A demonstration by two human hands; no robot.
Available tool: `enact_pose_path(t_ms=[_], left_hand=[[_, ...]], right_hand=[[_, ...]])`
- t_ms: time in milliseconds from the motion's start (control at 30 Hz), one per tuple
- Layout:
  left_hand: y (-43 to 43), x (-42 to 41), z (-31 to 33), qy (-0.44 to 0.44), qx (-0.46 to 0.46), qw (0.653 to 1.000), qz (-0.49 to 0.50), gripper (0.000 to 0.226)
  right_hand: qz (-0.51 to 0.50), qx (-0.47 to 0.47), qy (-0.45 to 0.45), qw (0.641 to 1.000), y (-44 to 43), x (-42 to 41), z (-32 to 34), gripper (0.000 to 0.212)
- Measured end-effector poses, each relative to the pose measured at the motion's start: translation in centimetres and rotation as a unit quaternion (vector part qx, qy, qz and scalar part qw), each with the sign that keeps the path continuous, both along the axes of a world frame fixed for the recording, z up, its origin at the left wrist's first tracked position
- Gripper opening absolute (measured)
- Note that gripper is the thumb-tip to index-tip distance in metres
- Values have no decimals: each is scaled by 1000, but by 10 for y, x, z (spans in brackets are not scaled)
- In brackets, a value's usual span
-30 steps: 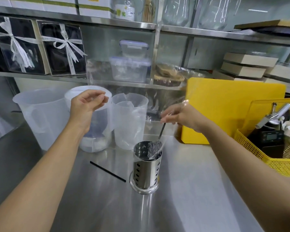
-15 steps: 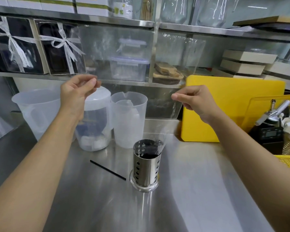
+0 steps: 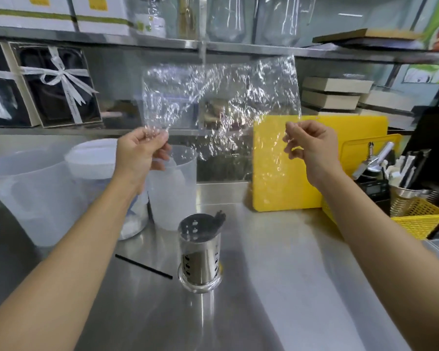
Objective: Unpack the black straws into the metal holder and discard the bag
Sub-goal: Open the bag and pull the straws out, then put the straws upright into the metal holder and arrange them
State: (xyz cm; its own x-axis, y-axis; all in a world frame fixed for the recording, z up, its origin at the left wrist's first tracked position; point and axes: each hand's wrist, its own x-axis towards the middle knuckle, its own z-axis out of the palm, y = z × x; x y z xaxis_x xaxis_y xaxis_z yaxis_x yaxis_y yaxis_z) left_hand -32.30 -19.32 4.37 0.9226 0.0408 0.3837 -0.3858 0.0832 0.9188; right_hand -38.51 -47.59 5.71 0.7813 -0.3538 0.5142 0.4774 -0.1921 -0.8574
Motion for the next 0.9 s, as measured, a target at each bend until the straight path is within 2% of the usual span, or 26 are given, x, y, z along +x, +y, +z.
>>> enact_pose_path(t_ms=[267, 467, 567, 667, 900], left_hand=[[-77, -14, -54, 88, 83, 990, -73, 17], [-135, -27, -112, 148, 146, 968, -139, 16], [-162, -38, -143, 185, 168, 956, -151, 9], [-181, -43, -171, 231, 163, 947, -150, 14], [-200, -50, -230, 319, 242, 908, -124, 33]], right_hand=[[-105, 26, 116, 987, -74, -45, -59, 19], [-170, 77, 205, 961, -127, -81, -122, 23], [-187, 104, 246, 945, -144, -98, -151, 20], [-188, 133, 278, 932, -152, -111, -173, 20], [-187, 150, 377, 895, -162, -125, -234, 20]])
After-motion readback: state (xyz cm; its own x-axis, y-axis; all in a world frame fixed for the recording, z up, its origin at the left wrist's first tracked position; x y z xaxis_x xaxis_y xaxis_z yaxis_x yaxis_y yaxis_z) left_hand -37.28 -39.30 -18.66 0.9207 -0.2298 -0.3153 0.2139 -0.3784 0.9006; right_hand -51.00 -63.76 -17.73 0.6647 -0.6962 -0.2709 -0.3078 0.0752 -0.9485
